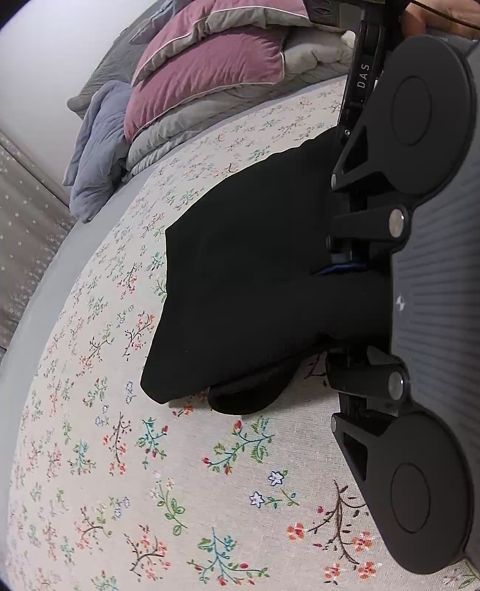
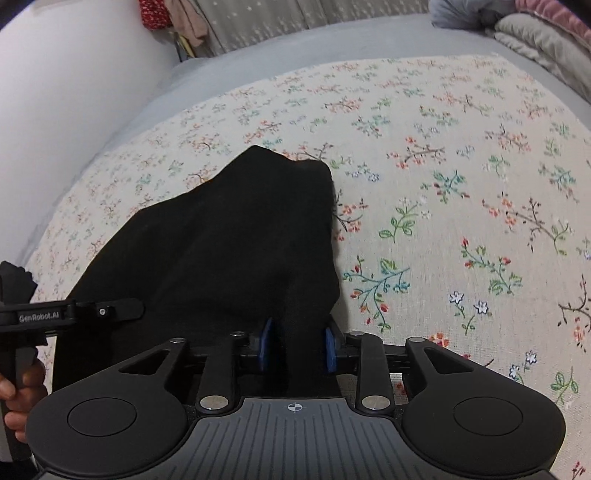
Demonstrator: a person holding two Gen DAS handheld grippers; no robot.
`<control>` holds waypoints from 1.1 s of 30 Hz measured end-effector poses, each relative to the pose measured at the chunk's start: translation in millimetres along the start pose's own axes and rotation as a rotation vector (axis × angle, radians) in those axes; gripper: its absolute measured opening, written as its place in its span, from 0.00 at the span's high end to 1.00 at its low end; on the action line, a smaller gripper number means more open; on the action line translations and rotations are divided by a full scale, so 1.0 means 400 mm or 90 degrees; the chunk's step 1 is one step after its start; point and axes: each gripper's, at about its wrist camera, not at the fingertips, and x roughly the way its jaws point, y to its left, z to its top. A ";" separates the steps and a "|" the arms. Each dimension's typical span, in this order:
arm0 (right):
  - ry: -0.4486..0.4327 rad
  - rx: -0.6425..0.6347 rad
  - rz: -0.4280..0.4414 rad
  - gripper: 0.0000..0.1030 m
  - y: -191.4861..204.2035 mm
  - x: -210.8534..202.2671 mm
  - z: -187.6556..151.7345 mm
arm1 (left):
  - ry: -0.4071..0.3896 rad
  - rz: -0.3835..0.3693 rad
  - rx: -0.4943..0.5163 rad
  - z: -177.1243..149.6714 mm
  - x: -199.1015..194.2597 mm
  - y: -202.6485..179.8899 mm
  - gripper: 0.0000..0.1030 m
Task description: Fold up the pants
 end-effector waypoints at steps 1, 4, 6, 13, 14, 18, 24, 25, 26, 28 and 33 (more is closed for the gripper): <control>0.000 0.004 0.000 0.71 -0.001 0.000 -0.003 | -0.001 0.003 0.001 0.001 0.001 -0.002 0.54; -0.002 0.004 0.001 0.71 -0.002 -0.002 -0.007 | -0.004 0.011 0.009 0.004 0.005 -0.012 0.56; -0.003 0.014 0.004 0.73 -0.006 -0.002 -0.012 | -0.006 0.013 0.021 0.009 0.006 -0.018 0.56; -0.013 0.066 0.028 0.84 -0.013 -0.019 -0.019 | -0.008 0.011 0.032 0.024 0.011 -0.011 0.57; -0.013 0.066 0.027 0.84 -0.012 -0.019 -0.021 | -0.009 0.014 0.042 0.022 0.010 -0.014 0.57; -0.005 0.061 0.021 0.84 -0.014 -0.010 -0.021 | -0.005 0.011 0.047 0.021 0.015 -0.013 0.55; -0.014 -0.027 -0.035 0.74 0.028 -0.013 -0.025 | 0.005 0.014 0.031 0.028 -0.002 -0.004 0.46; -0.022 -0.044 -0.048 0.71 0.036 -0.020 -0.026 | 0.002 0.018 0.029 0.028 -0.011 -0.004 0.46; -0.032 -0.058 -0.058 0.71 0.043 -0.033 -0.027 | 0.001 0.022 0.027 0.028 -0.019 -0.004 0.45; -0.061 -0.082 -0.072 0.71 0.049 -0.069 -0.029 | -0.005 0.043 0.031 0.029 -0.038 -0.007 0.42; -0.120 -0.116 -0.072 0.71 0.057 -0.148 -0.042 | -0.090 0.128 0.124 0.017 -0.106 -0.063 0.38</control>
